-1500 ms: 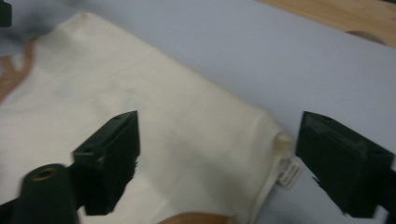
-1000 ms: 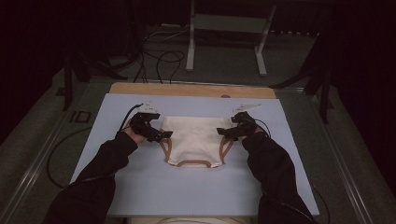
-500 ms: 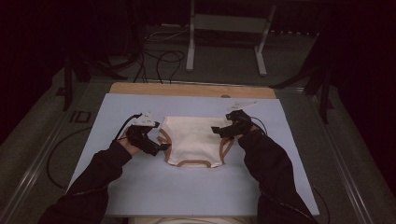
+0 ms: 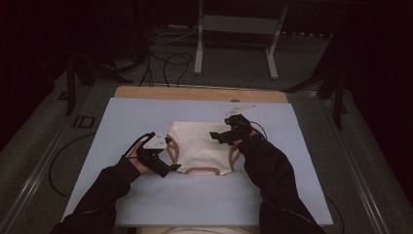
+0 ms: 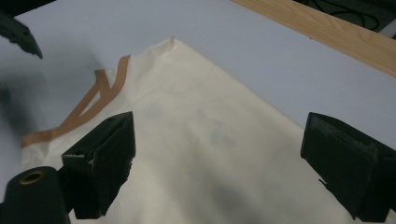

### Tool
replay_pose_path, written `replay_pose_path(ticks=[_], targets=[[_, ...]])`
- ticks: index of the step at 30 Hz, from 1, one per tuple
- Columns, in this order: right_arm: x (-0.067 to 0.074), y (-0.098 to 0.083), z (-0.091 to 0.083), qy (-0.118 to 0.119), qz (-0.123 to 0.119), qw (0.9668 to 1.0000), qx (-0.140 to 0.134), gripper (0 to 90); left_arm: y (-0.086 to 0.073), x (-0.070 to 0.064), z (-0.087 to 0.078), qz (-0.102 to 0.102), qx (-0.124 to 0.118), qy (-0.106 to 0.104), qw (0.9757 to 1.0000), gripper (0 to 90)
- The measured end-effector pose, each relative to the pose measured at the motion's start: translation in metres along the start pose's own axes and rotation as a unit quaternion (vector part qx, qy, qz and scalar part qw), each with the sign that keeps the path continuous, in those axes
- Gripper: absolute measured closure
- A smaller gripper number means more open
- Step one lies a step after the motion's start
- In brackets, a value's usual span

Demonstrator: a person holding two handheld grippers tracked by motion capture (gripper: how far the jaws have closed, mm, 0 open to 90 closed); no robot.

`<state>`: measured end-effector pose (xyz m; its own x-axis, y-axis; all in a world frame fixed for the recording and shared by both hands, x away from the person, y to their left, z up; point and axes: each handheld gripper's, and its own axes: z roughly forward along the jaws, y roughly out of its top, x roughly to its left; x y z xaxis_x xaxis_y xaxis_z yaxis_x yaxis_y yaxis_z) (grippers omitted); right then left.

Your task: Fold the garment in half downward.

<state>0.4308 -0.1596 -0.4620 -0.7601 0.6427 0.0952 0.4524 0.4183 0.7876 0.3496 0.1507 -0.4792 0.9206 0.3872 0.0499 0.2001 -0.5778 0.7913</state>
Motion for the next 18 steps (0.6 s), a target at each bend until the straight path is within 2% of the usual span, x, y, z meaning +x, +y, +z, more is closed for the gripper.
replay_pose_path(ticks=[1, 4, 5, 6, 9, 10, 15, 18], targets=[[0.001, 0.002, 0.003, 0.005, 0.001, 1.0000, 0.001, 9.8, -0.003, -0.001, 0.001, -0.007, -0.002, -0.016, 0.9998, 0.6], [0.003, 0.004, 0.007, 0.007, -0.003, 1.0000, 0.003, 9.8, -0.005, -0.003, 0.003, -0.006, 0.010, -0.026, 0.9996, 0.6], [0.004, 0.006, 0.009, 0.008, -0.004, 1.0000, 0.004, 9.8, -0.006, -0.005, 0.003, -0.002, 0.010, -0.024, 0.9997, 0.6], [0.005, 0.006, 0.011, 0.009, -0.005, 0.9999, 0.005, 9.8, -0.008, -0.007, 0.004, 0.006, 0.009, -0.014, 0.9998, 0.6], [0.009, 0.010, 0.018, 0.014, -0.009, 0.9998, 0.009, 9.8, -0.011, -0.007, 0.008, 0.003, 0.008, -0.032, 0.9995, 0.7], [0.009, 0.011, 0.020, 0.013, -0.012, 0.9998, 0.010, 9.8, -0.012, -0.009, 0.010, 0.008, 0.016, -0.036, 0.9992, 0.7], [0.013, 0.016, 0.031, 0.022, -0.011, 0.9996, 0.013, 9.8, -0.014, -0.012, 0.017, 0.023, 0.033, -0.038, 0.9985, 0.9], [0.018, 0.021, 0.038, 0.028, -0.015, 0.9994, 0.013, 9.8, -0.017, -0.011, 0.022, 0.025, 0.045, -0.035, 0.9981, 7.7]])
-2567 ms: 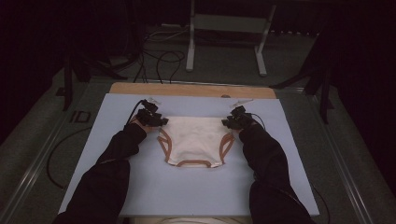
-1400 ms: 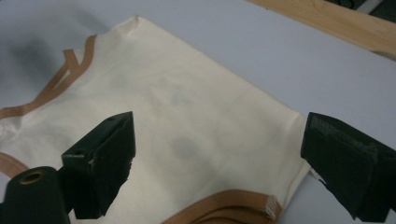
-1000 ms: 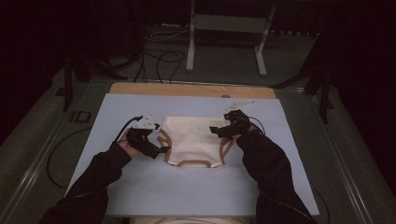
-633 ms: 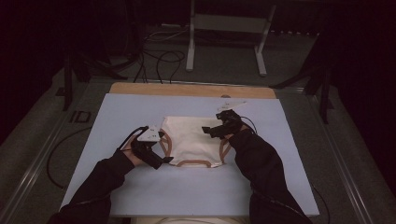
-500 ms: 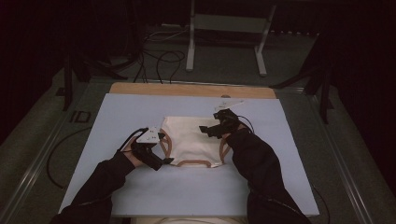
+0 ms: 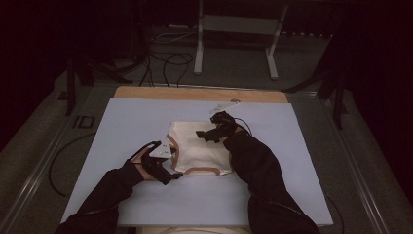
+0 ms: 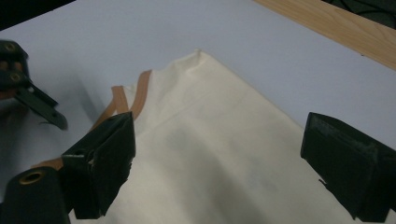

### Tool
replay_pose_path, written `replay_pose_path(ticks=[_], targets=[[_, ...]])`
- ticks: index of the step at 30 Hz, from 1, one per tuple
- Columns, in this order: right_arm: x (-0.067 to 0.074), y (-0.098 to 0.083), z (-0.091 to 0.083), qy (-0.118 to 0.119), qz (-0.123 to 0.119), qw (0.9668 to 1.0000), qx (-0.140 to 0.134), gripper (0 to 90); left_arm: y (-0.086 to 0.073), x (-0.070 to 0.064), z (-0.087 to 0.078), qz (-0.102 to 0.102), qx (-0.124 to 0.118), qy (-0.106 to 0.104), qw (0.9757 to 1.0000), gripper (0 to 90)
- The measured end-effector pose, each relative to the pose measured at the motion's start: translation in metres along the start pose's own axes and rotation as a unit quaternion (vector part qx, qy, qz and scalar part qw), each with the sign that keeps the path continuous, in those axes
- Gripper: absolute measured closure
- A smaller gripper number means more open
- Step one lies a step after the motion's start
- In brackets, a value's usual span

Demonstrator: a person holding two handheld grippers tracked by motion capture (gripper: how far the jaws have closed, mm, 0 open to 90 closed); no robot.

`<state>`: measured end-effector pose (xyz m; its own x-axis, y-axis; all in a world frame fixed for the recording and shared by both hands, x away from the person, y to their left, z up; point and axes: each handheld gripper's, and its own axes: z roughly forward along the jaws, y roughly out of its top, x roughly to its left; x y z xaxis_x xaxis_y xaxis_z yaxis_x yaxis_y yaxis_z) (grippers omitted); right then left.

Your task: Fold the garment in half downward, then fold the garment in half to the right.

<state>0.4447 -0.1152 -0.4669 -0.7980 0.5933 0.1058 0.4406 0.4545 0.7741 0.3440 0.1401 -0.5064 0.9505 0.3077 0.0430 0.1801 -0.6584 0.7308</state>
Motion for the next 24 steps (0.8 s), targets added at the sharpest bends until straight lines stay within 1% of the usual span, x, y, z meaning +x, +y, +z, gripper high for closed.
replay_pose_path(ticks=[1, 2, 3, 4, 6, 7, 9, 10, 11, 12, 13, 14, 15, 16, 17, 18, 19, 20, 21, 22, 23, 24], targets=[[0.000, 0.000, 0.000, 0.000, 0.000, 1.0000, 0.000, 9.8, 0.000, 0.000, 0.000, 0.000, 0.000, 0.000, 1.0000, 7.9], [0.002, 0.002, 0.003, 0.004, -0.002, 1.0000, 0.001, 9.8, -0.001, -0.001, 0.003, 0.003, 0.008, -0.004, 1.0000, 8.0], [0.002, 0.002, 0.003, 0.004, -0.002, 1.0000, 0.001, 9.8, -0.001, -0.001, 0.003, 0.003, 0.008, -0.004, 1.0000, 8.4], [0.004, 0.002, 0.005, 0.004, -0.003, 1.0000, 0.003, 9.8, -0.002, -0.002, 0.004, 0.009, 0.015, 0.002, 0.9998, 8.4], [0.007, 0.005, 0.009, 0.009, -0.008, 0.9999, 0.008, 9.8, -0.003, -0.003, 0.006, 0.016, 0.024, 0.002, 0.9996, 10.8], [0.007, 0.005, 0.009, 0.009, -0.008, 0.9999, 0.008, 9.8, -0.003, -0.003, 0.006, 0.018, 0.024, 0.000, 0.9995, 10.8], [0.009, 0.006, 0.012, 0.010, -0.008, 0.9999, 0.009, 9.8, -0.004, -0.004, 0.008, 0.021, 0.026, 0.004, 0.9994, 14.9], [0.010, 0.007, 0.015, 0.012, -0.010, 0.9998, 0.011, 9.8, -0.005, -0.004, 0.010, 0.022, 0.027, -0.001, 0.9994, 16.7], [0.010, 0.007, 0.015, 0.012, -0.010, 0.9998, 0.011, 9.8, -0.005, -0.005, 0.010, 0.028, 0.032, 0.002, 0.9991, 16.7], [0.011, 0.007, 0.017, 0.014, -0.010, 0.9998, 0.014, 9.8, -0.005, -0.006, 0.011, 0.044, 0.038, -0.002, 0.9983, 21.9], [0.011, 0.007, 0.017, 0.014, -0.010, 0.9998, 0.014, 9.8, -0.005, -0.006, 0.011, 0.044, 0.038, -0.002, 0.9983, 22.9], [0.011, 0.008, 0.018, 0.014, -0.011, 0.9997, 0.016, 9.8, -0.005, -0.008, 0.012, 0.051, 0.038, -0.002, 0.9980, 22.9], [0.011, 0.009, 0.020, 0.014, -0.013, 0.9997, 0.016, 9.8, -0.005, -0.008, 0.012, 0.056, 0.038, -0.006, 0.9977, 27.5], [0.012, 0.009, 0.021, 0.016, -0.012, 0.9997, 0.016, 9.8, -0.004, -0.008, 0.012, 0.061, 0.035, -0.002, 0.9975, 29.1], [0.013, 0.011, 0.022, 0.017, -0.012, 0.9997, 0.016, 9.8, -0.004, -0.006, 0.013, 0.062, 0.034, -0.008, 0.9975, 32.1], [0.014, 0.013, 0.024, 0.018, -0.014, 0.9996, 0.016, 9.8, -0.004, -0.005, 0.013, 0.060, 0.031, -0.012, 0.9977, 37.7], [0.014, 0.013, 0.024, 0.018, -0.014, 0.9996, 0.016, 9.8, -0.004, -0.005, 0.013, 0.060, 0.031, -0.012, 0.9977, 40.3], [0.016, 0.015, 0.026, 0.023, -0.016, 0.9995, 0.016, 9.8, -0.005, -0.003, 0.014, 0.060, 0.025, -0.024, 0.9976, 45.8], [0.016, 0.015, 0.026, 0.023, -0.016, 0.9995, 0.016, 9.8, -0.005, -0.003, 0.014, 0.060, 0.025, -0.024, 0.9976, 46.7], [0.018, 0.018, 0.028, 0.025, -0.018, 0.9994, 0.016, 9.8, -0.005, -0.003, 0.015, 0.059, 0.021, -0.022, 0.9978, 52.1], [0.018, 0.018, 0.028, 0.025, -0.018, 0.9994, 0.016, 9.8, -0.005, -0.002, 0.015, 0.058, 0.020, -0.023, 0.9979, 52.1], [0.019, 0.019, 0.029, 0.027, -0.020, 0.9993, 0.017, 9.8, -0.005, -0.001, 0.016, 0.058, 0.018, -0.021, 0.9979, 54.0]])
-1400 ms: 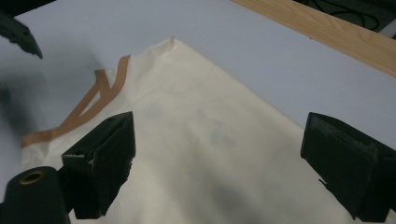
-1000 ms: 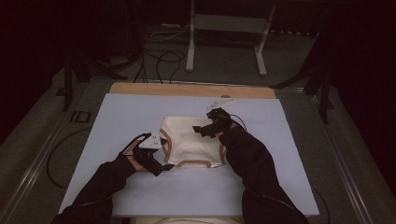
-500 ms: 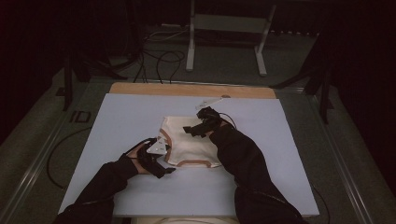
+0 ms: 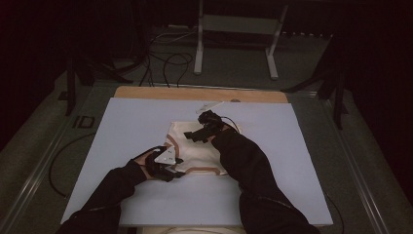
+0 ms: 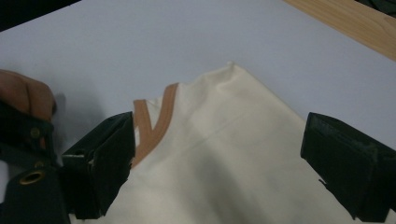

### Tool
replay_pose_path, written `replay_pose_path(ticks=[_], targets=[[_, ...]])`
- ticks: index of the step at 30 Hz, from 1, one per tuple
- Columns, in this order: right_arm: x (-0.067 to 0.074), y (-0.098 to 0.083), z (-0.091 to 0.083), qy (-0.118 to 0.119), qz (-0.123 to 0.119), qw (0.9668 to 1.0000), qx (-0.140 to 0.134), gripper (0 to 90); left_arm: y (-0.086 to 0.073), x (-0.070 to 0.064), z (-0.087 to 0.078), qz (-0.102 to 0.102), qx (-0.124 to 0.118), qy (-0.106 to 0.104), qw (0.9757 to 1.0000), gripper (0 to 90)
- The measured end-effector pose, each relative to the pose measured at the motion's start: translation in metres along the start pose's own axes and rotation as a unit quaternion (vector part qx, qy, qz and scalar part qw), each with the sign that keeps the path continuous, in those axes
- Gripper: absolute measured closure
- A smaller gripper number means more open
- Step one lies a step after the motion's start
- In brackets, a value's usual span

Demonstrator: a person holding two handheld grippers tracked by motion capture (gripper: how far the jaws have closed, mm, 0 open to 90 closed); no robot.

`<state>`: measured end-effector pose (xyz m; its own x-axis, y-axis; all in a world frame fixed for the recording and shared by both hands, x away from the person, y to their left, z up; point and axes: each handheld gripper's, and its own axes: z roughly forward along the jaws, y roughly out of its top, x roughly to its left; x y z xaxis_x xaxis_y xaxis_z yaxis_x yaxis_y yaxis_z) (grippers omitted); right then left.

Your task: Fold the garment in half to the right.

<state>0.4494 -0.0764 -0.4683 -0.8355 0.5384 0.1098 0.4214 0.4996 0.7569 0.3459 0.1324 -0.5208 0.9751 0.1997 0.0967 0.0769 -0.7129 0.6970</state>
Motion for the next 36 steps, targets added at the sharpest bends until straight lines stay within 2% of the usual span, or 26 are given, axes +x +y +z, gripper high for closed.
replay_pose_path(ticks=[2, 3, 4, 6, 8, 10, 15, 17, 20, 27, 28, 33, 34, 36], targets=[[0.002, 0.004, 0.003, 0.000, -0.004, 1.0000, 0.000, 9.8, 0.001, 0.001, 0.001, 0.002, 0.003, -0.003, 1.0000, 60.4], [0.002, 0.004, 0.003, 0.000, -0.004, 1.0000, 0.000, 9.8, 0.001, 0.002, 0.001, 0.000, 0.002, -0.002, 1.0000, 60.4], [0.003, 0.005, 0.004, 0.003, -0.003, 1.0000, -0.001, 9.8, 0.002, 0.002, 0.002, 0.001, 0.001, -0.004, 1.0000, 66.7], [0.003, 0.006, 0.005, 0.003, -0.002, 1.0000, 0.000, 9.8, 0.003, 0.003, 0.003, 0.001, 0.003, -0.005, 1.0000, 68.7], [0.004, 0.009, 0.008, 0.006, -0.007, 1.0000, 0.001, 9.8, 0.005, 0.002, 0.004, 0.003, 0.004, -0.001, 1.0000, 81.5], [0.005, 0.011, 0.010, 0.007, -0.005, 1.0000, 0.002, 9.4, 0.005, 0.002, 0.003, 0.004, -0.002, -0.004, 1.0000, 84.5], [0.005, 0.018, 0.018, 0.013, -0.005, 0.9999, 0.004, 9.4, 0.006, 0.001, 0.003, 0.009, 0.001, -0.009, 0.9999, 85.5], [0.005, 0.023, 0.024, 0.016, -0.001, 0.9998, 0.009, 9.4, 0.005, 0.002, 0.003, 0.008, 0.001, -0.012, 0.9999, 85.6], [0.003, 0.032, 0.035, 0.024, -0.005, 0.9997, 0.000, 9.4, 0.004, 0.002, 0.004, 0.001, -0.003, -0.016, 0.9999, 85.6], [-0.001, 0.040, 0.051, 0.023, -0.014, 0.9996, 0.003, 9.6, 0.004, 0.001, 0.004, 0.000, -0.004, -0.013, 0.9999, 85.6], [-0.003, 0.041, 0.057, 0.020, -0.014, 0.9997, 0.001, 12.7, 0.004, 0.001, 0.004, -0.005, -0.006, -0.014, 0.9999, 85.6], [-0.006, 0.040, 0.069, 0.018, -0.006, 0.9998, 0.006, 15.3, 0.003, 0.002, 0.004, -0.004, -0.004, -0.014, 0.9999, 85.6], [-0.009, 0.039, 0.075, 0.009, -0.002, 0.9999, 0.009, 21.5, 0.003, 0.001, 0.003, -0.004, -0.004, -0.012, 0.9999, 85.6], [-0.011, 0.037, 0.081, 0.003, 0.006, 0.9999, 0.014, 23.8, 0.003, 0.001, 0.003, -0.004, -0.004, -0.011, 0.9999, 85.6]])
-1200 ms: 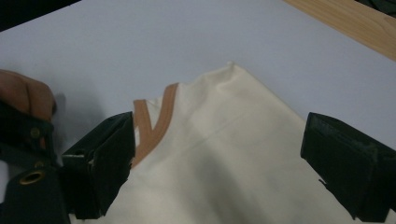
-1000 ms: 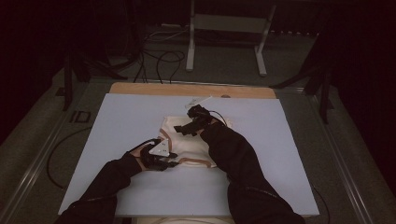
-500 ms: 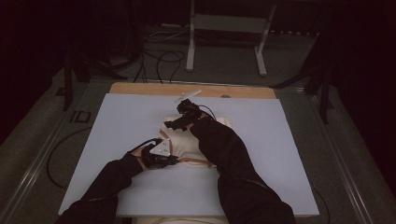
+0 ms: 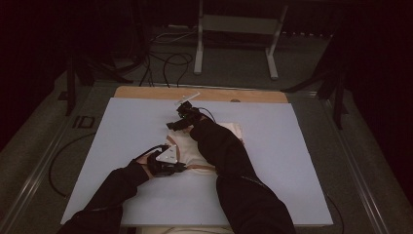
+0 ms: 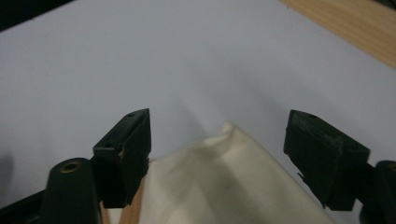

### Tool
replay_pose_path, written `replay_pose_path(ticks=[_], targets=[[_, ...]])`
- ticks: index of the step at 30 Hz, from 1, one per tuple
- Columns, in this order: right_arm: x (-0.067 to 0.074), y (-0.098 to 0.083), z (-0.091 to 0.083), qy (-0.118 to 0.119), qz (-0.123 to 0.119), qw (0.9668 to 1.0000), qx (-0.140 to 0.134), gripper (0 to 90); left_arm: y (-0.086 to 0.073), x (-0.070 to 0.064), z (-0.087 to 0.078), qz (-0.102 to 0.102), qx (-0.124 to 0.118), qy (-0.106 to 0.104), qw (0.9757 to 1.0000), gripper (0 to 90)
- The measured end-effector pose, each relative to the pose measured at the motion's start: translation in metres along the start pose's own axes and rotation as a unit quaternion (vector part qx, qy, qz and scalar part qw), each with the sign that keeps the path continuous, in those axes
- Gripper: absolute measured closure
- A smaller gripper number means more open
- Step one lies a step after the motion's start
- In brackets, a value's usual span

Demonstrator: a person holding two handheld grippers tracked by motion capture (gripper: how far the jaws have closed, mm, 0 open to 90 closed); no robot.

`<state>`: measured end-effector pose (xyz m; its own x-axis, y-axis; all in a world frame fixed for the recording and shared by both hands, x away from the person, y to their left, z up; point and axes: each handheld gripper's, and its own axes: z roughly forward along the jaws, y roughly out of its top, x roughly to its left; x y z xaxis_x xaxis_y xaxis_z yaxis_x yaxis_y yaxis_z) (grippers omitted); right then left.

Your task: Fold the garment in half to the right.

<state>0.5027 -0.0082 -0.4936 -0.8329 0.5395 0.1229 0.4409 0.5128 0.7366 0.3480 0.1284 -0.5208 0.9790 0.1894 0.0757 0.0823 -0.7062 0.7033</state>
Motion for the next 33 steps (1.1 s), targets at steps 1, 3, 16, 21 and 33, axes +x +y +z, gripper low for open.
replay_pose_path(ticks=[1, 3, 16, 21, 33], targets=[[0.000, 0.000, 0.000, 0.000, 0.000, 1.0000, 0.000, 23.8, 0.000, 0.000, 0.000, 0.000, 0.000, 0.000, 1.0000, 85.6], [-0.001, -0.001, 0.006, -0.008, 0.005, 0.9999, 0.008, 27.7, 0.000, 0.000, 0.000, -0.003, -0.001, -0.001, 1.0000, 85.6], [-0.005, -0.004, 0.033, -0.023, -0.003, 0.9986, 0.047, 46.4, -0.001, 0.001, 0.000, -0.009, -0.002, -0.004, 0.9999, 85.7], [-0.002, -0.005, 0.034, -0.041, -0.025, 0.9973, 0.056, 66.6, -0.001, 0.001, 0.000, -0.011, -0.002, -0.005, 0.9999, 85.8], [-0.001, 0.003, 0.016, -0.038, -0.028, 0.9983, 0.033, 87.6, 0.000, 0.001, -0.001, -0.013, -0.003, -0.005, 0.9999, 86.2]])
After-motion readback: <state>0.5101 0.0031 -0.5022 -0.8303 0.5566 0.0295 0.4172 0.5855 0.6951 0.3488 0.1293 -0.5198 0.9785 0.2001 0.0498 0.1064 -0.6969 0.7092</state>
